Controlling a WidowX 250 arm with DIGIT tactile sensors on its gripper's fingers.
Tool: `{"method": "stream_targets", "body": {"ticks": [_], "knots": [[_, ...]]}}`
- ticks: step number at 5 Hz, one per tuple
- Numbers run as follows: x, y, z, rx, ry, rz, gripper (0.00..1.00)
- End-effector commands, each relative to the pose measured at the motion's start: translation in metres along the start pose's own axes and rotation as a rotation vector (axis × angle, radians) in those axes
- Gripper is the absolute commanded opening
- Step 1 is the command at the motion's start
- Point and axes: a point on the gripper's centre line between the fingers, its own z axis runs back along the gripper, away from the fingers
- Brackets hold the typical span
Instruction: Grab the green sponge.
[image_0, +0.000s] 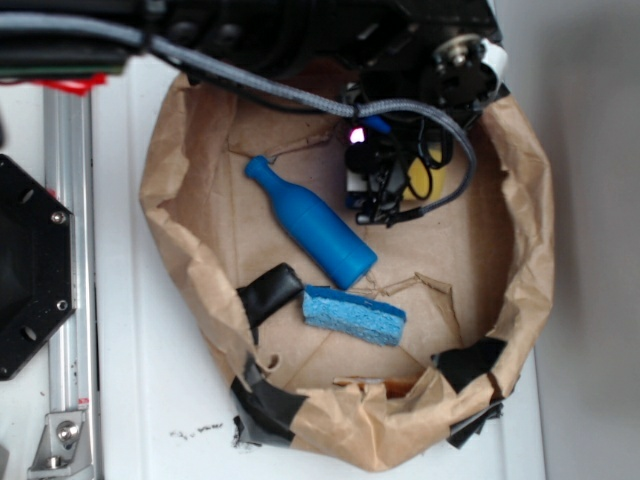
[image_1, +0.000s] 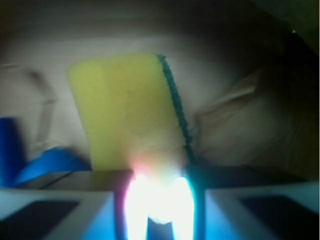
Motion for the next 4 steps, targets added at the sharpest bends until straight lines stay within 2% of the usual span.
{"method": "stream_targets", "body": {"ticks": [1,2,3,4], "knots": [[-0.004,-0.031,0.085,-0.012,-0.121,-0.078,0.00],[-0.013,-0.044,0.089,-0.040,-0.209,-0.041,0.00],[-0.030,-0.054,0.094,-0.018,-0.288,-0.038,0.00],[-0.037,-0.053,0.087,-0.047,-0.258,-0.012,0.00]]}}
